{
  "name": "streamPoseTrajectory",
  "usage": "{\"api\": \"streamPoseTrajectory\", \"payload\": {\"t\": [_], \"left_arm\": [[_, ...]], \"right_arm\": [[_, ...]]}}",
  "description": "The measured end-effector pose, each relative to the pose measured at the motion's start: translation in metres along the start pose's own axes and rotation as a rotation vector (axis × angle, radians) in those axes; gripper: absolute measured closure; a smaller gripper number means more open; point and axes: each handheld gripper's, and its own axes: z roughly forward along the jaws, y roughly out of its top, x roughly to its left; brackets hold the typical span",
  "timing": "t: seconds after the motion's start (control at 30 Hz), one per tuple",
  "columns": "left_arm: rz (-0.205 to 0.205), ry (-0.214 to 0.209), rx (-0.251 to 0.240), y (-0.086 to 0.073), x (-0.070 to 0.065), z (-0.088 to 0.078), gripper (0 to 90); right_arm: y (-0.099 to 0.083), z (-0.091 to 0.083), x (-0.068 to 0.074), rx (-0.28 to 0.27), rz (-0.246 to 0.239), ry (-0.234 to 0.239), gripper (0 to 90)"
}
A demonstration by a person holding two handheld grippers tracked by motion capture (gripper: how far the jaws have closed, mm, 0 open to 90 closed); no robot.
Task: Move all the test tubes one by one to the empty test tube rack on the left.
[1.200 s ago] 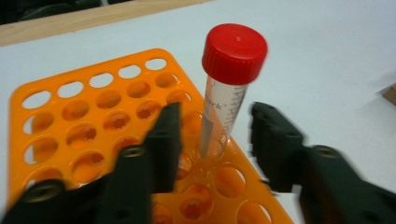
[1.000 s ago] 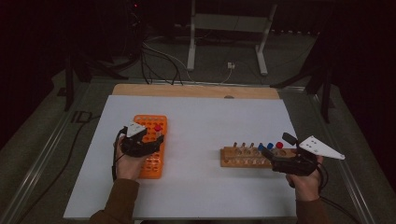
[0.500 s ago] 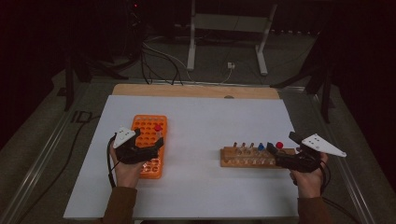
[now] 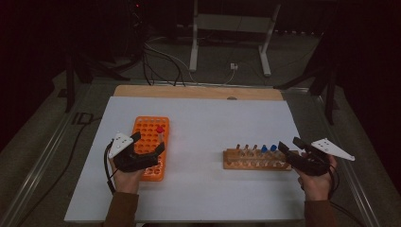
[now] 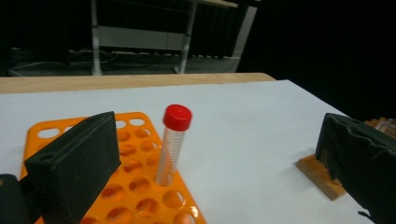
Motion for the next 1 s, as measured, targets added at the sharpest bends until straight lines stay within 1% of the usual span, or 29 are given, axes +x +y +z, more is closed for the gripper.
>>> {"api": "streamPoseTrajectory", "payload": {"t": [0.03,0.07,0.1,0.13,0.2,0.23,0.33,0.4,0.5,0.63,0.77,0.87,1.0], "left_arm": [[0.004,-0.004,0.003,0.0,-0.001,0.0,0.5],[0.007,-0.011,0.003,0.0,-0.002,0.0,0.5],[0.008,-0.014,0.002,0.0,-0.003,0.0,0.5],[0.011,-0.013,0.002,0.001,-0.004,0.0,0.5],[0.012,-0.016,0.002,0.001,-0.005,0.0,0.5],[0.014,-0.017,0.002,0.002,-0.005,-0.001,0.5],[0.014,-0.016,-0.003,0.003,-0.004,-0.003,0.5],[0.015,-0.008,-0.008,0.004,-0.003,-0.005,0.5],[0.018,-0.001,-0.015,0.006,-0.001,-0.009,0.5],[0.019,0.017,-0.026,0.007,0.0,-0.012,0.5],[0.034,0.035,-0.033,0.008,-0.001,-0.014,0.5],[0.053,0.046,-0.028,0.009,-0.003,-0.013,0.5],[0.045,0.05,-0.033,0.009,-0.002,-0.014,0.5]], "right_arm": [[-0.001,0.001,0.001,0.007,-0.009,-0.002,42.8],[-0.004,0.003,0.003,0.018,-0.034,-0.013,51.8],[-0.004,0.003,0.003,0.018,-0.034,-0.013,51.8],[-0.006,0.004,0.004,0.025,-0.047,-0.015,56.8],[-0.008,0.005,0.006,0.03,-0.067,-0.028,63.1],[-0.01,0.006,0.006,0.035,-0.071,-0.025,65.1],[-0.013,0.009,0.007,0.059,-0.067,-0.013,68.9],[-0.015,0.011,0.007,0.069,-0.058,-0.005,69.8],[-0.016,0.011,0.006,0.065,-0.05,-0.007,70.0],[-0.017,0.011,0.004,0.063,-0.028,0.007,70.1],[-0.015,0.009,0.003,0.062,-0.015,0.008,70.4],[-0.01,0.005,0.002,0.04,-0.005,0.012,70.5],[-0.001,-0.003,0.003,0.014,-0.002,0.016,70.5]]}}
